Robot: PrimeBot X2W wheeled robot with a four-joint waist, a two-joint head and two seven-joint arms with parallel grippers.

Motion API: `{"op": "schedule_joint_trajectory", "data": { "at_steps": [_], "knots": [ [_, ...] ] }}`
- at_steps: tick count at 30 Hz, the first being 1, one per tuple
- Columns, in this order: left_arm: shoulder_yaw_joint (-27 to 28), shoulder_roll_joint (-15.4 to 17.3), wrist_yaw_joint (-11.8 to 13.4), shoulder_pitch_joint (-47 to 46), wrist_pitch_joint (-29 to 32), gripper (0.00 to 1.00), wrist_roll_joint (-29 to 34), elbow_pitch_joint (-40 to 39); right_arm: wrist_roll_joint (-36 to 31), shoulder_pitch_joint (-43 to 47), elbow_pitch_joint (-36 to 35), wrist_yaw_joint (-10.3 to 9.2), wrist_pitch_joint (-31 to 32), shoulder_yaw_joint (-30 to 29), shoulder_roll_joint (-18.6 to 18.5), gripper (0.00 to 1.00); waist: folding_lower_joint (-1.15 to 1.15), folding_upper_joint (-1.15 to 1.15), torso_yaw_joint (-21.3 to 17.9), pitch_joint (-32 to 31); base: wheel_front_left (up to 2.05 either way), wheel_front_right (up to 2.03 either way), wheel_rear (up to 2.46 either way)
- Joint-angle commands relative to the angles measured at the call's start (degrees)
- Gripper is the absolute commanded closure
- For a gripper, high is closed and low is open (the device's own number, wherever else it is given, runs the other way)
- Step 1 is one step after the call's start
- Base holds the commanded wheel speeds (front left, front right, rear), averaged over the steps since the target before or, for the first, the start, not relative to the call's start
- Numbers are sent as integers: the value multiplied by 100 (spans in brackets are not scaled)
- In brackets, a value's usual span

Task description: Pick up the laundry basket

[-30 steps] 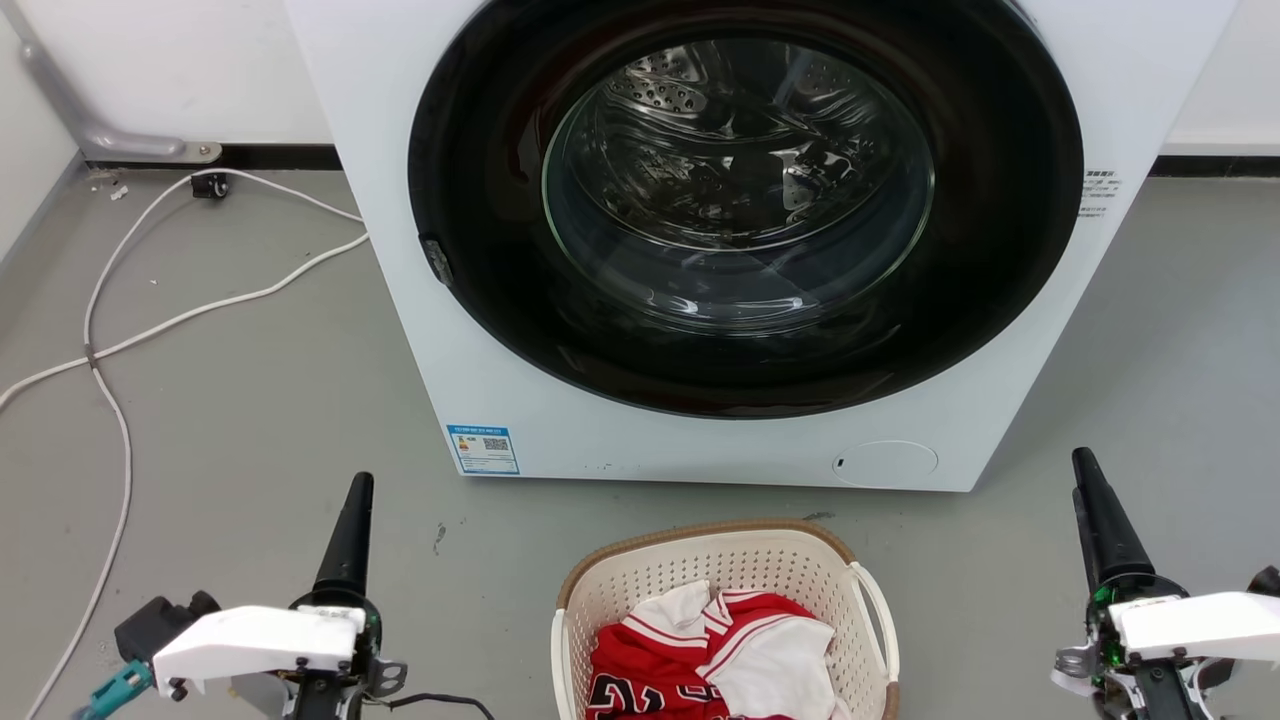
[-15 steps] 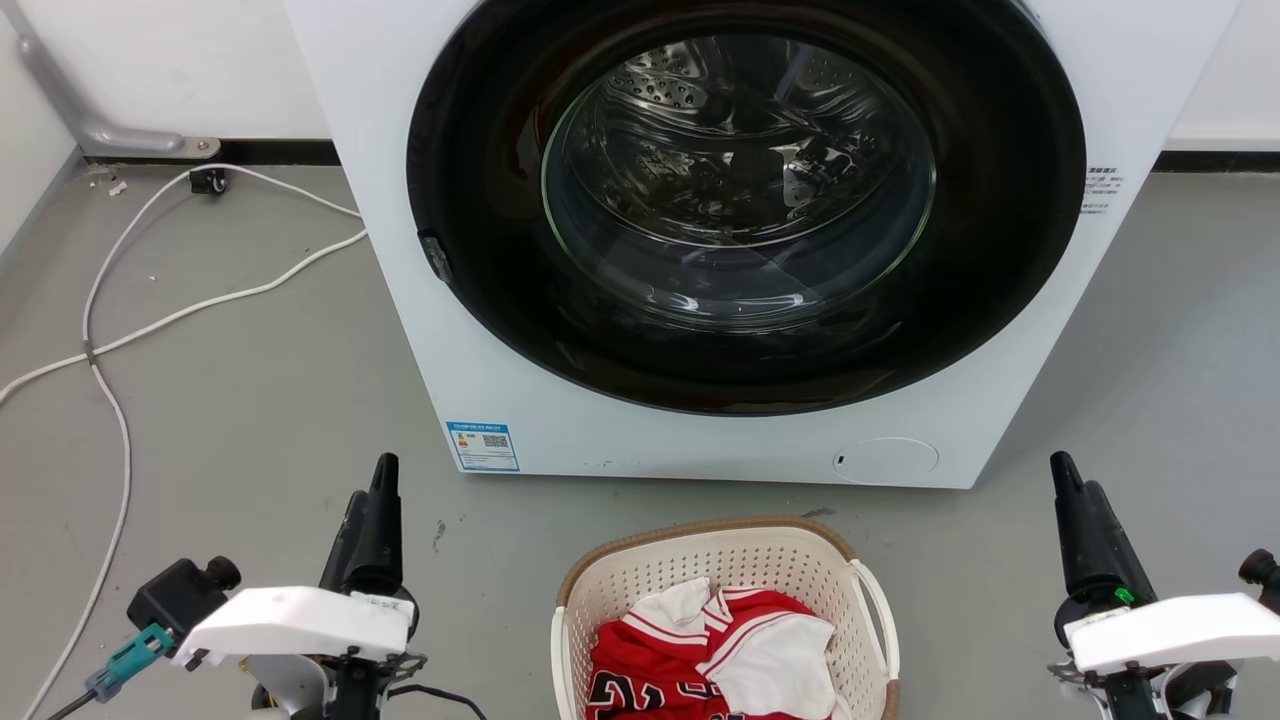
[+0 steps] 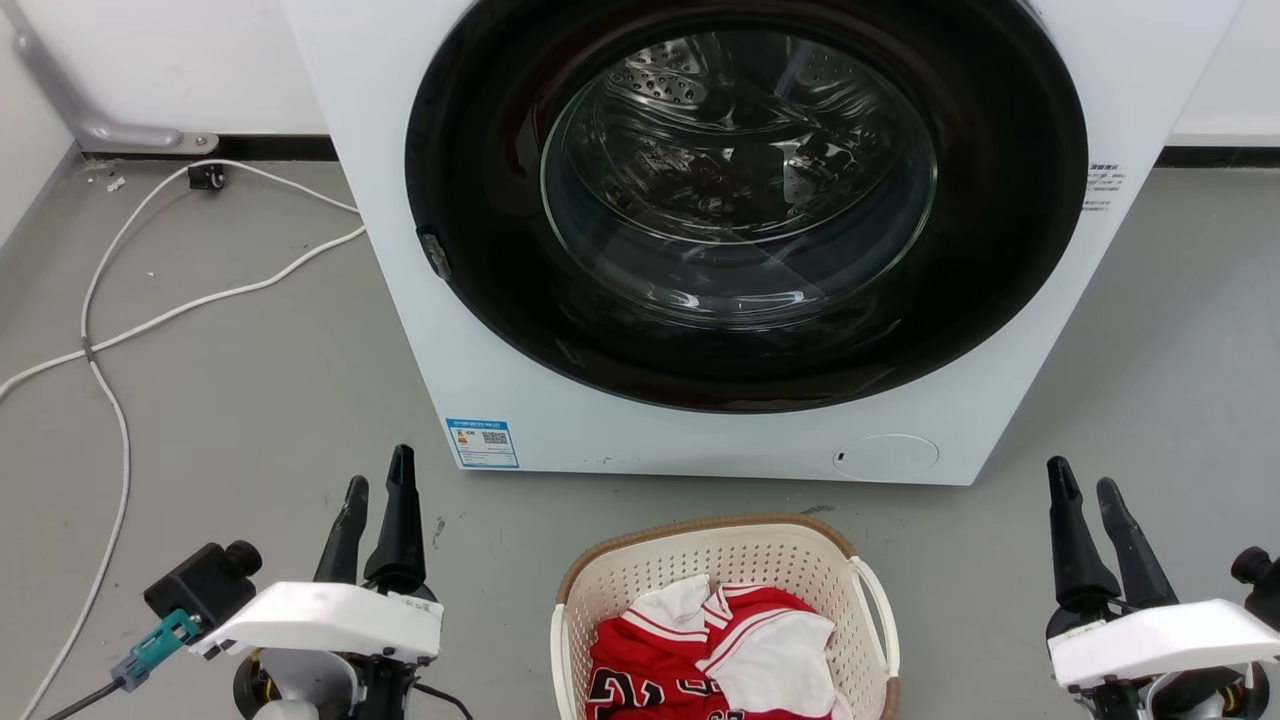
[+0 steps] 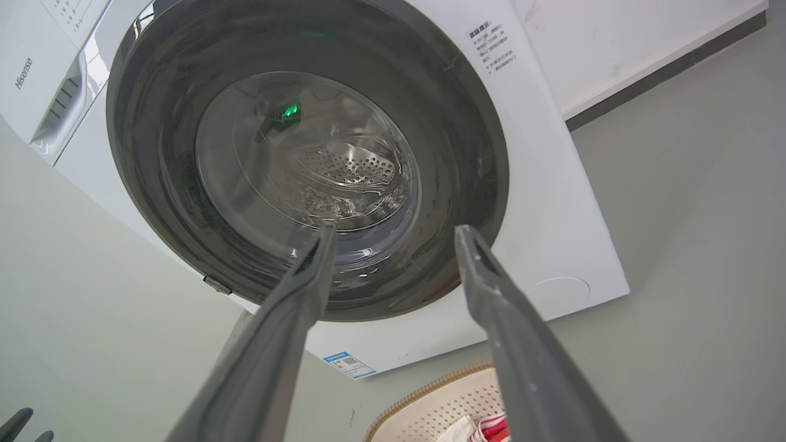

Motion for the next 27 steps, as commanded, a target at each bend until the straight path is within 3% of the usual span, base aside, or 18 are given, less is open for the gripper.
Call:
{"op": "schedule_joint_trajectory", "data": {
  "at_steps": [1, 27],
  "knots": [
    [-28, 16, 32, -17, -69, 0, 223, -111, -242, -19, -117, 0, -65, 4, -34, 0, 0, 0, -1, 4, 0, 0, 0],
    [-276, 19, 159, 55, -476, 0, 1851, -300, -2000, 164, -417, 0, -473, 14, -44, 0, 0, 0, 13, 87, 0, 0, 0]
  ]
}}
